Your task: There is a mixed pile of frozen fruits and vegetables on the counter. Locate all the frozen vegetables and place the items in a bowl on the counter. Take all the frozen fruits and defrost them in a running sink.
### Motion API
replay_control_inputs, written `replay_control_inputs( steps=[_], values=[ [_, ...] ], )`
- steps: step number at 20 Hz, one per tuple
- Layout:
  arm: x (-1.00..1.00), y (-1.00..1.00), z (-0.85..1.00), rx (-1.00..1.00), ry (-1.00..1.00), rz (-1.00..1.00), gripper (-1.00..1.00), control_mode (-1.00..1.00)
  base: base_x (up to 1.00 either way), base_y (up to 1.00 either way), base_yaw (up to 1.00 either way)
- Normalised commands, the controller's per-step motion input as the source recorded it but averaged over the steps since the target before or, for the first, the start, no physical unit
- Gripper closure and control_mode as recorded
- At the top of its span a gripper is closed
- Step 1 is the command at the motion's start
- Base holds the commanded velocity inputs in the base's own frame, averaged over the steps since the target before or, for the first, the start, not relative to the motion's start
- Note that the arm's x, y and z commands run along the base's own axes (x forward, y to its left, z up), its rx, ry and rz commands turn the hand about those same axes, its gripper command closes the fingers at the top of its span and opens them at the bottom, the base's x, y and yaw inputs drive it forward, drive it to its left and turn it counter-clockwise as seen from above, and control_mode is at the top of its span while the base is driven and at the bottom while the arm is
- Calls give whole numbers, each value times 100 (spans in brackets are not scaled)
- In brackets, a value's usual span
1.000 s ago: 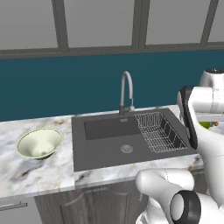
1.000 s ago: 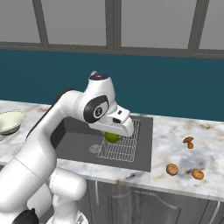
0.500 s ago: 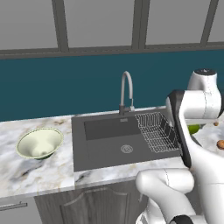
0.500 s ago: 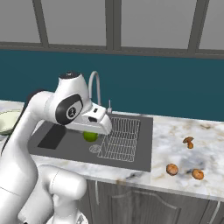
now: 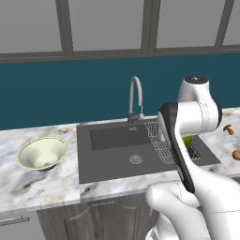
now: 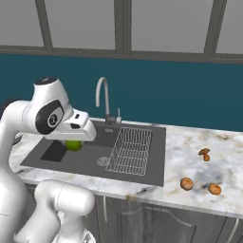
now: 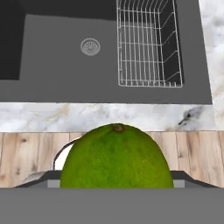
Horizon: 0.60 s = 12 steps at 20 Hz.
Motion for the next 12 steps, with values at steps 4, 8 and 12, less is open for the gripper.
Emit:
replay_control_inputs(
  steps=[4,8,12],
  values=[
    [1,76,0,0,0,19,100,-100,0,0,0],
    [6,74,0,0,2,21,100,-100,0,0,0],
    [9,71,0,1,1,23,100,-100,0,0,0]
  ],
)
